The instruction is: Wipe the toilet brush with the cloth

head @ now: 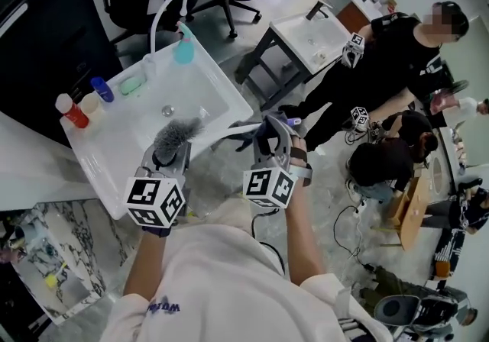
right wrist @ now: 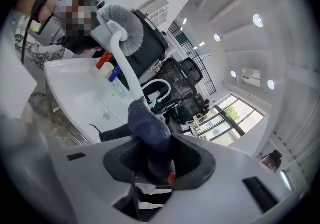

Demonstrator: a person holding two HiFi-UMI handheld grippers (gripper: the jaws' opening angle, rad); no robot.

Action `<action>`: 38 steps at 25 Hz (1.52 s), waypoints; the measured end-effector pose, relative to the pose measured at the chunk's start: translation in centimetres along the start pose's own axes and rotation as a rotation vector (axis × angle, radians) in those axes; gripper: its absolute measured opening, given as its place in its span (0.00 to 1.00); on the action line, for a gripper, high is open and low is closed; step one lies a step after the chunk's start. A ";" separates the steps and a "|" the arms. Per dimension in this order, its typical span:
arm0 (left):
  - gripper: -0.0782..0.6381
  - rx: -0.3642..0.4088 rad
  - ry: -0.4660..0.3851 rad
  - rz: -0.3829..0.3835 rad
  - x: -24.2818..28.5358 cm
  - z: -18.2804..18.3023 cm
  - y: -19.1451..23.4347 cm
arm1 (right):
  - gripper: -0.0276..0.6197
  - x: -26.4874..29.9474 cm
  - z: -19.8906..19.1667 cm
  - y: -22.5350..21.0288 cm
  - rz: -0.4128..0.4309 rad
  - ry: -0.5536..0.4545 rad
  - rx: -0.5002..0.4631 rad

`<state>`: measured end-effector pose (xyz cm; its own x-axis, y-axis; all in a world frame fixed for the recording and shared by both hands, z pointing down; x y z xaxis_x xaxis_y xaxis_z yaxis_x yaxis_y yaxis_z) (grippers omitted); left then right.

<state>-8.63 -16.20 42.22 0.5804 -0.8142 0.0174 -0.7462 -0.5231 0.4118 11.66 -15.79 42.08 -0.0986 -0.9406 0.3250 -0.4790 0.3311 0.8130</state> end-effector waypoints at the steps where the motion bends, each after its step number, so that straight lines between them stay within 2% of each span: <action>1: 0.20 -0.007 0.005 -0.003 0.2 -0.4 -0.3 | 0.26 -0.1 0.2 0.4 0.017 -0.001 -0.008; 4: 0.20 -0.032 0.032 -0.024 1.1 -1.5 -1.3 | 0.25 -0.4 0.9 1.3 0.074 -0.005 -0.042; 7: 0.20 -0.082 0.091 -0.104 2.5 -3.2 -3.3 | 0.24 -2.4 1.0 1.5 0.099 0.044 -0.049; 10: 0.20 -0.110 0.130 -0.178 3.5 -4.2 -5.6 | 0.24 -4.4 0.6 1.0 0.094 0.080 -0.029; 13: 0.20 -0.086 0.144 -0.242 4.2 -4.5 -8.0 | 0.24 -6.5 -0.5 0.1 0.069 0.095 0.010; 19: 0.20 -0.049 0.189 -0.345 4.2 -5.7 -14.1 | 0.26 -10.8 -1.8 -0.4 0.014 0.115 -0.018; 22: 0.20 -0.004 0.225 -0.410 3.5 -6.9 -17.7 | 0.25 -13.7 -3.0 0.3 -0.027 0.136 0.003; 25: 0.20 0.028 0.261 -0.468 2.2 -8.4 -21.6 | 0.25 -18.0 -5.8 0.7 -0.084 0.187 0.051; 31: 0.20 0.018 0.286 -0.509 -1.6 -10.4 -28.0 | 0.24 -28.4 -12.7 -0.4 -0.208 0.307 0.136; 38: 0.20 0.044 0.285 -0.589 -5.5 -12.2 -33.9 | 0.25 -38.2 -17.1 0.0 -0.304 0.413 0.152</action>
<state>17.45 9.14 39.30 0.9551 -0.2931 0.0437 -0.2865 -0.8755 0.3891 30.40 21.41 37.92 0.4013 -0.8742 0.2734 -0.5566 0.0043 0.8308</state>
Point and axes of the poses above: the fingertips, and each gripper's own axes: x forward along the fingers, y to its left, z out of its top, the point moved 4 cm from there along -x, backward along the fingers, and after that the axes turned 9 degrees about -y, right-handed, at the moved point
